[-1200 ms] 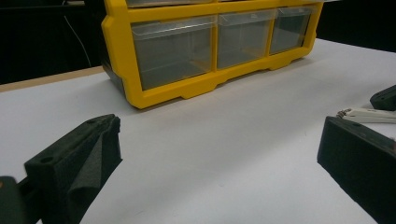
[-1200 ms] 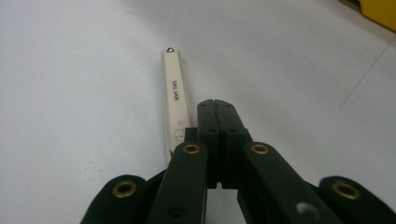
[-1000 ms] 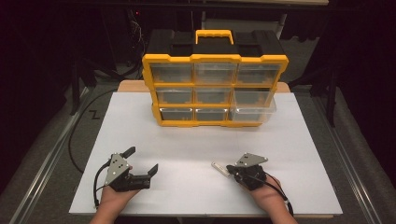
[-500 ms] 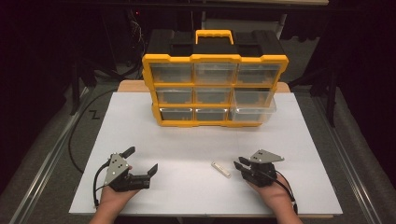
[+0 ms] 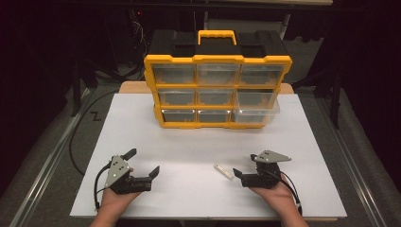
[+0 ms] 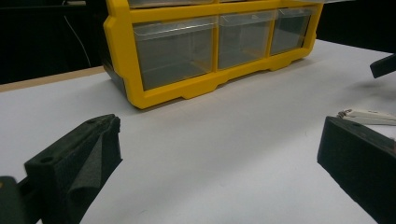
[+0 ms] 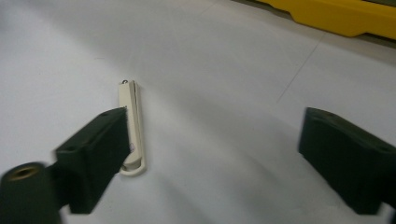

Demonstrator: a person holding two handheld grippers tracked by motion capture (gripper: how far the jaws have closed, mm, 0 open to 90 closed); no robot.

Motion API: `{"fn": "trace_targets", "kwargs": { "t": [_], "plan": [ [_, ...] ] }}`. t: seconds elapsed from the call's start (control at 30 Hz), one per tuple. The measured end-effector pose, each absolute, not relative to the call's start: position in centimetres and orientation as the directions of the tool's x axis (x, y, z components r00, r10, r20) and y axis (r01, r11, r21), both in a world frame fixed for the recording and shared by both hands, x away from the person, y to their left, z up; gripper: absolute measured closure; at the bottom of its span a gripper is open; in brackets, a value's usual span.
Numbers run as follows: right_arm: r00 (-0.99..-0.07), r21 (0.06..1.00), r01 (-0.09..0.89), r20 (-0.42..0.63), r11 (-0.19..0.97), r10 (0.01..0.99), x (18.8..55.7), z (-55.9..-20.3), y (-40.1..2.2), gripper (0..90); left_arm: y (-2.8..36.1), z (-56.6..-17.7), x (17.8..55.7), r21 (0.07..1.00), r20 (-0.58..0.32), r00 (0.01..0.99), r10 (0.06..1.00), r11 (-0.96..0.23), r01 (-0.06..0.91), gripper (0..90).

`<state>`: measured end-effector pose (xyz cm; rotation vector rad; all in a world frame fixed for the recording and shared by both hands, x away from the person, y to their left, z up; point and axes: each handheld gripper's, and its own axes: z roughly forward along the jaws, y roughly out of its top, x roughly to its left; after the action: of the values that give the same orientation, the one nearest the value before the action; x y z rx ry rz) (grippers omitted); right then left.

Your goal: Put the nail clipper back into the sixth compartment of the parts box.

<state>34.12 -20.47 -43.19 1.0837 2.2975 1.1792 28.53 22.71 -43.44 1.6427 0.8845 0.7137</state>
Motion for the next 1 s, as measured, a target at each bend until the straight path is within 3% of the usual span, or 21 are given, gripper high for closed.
{"fn": "trace_targets", "kwargs": {
  "t": [0.37, 1.0],
  "plan": [
    [-0.666, 0.772, 0.459, -0.030, 0.441, 0.746, 33.9, -43.2, -19.6, 0.8, 22.7, -43.4, 28.5, 0.973, 0.006, 0.541, 0.841, -0.129, 0.190, 0.3],
    [-0.690, 0.715, 0.488, -0.036, 0.501, 0.723, 34.2, -43.2, -18.8, 0.9, 22.9, -43.4, 28.9, 0.973, -0.005, 0.539, 0.842, -0.120, 0.196, 0.3]
  ]
}}
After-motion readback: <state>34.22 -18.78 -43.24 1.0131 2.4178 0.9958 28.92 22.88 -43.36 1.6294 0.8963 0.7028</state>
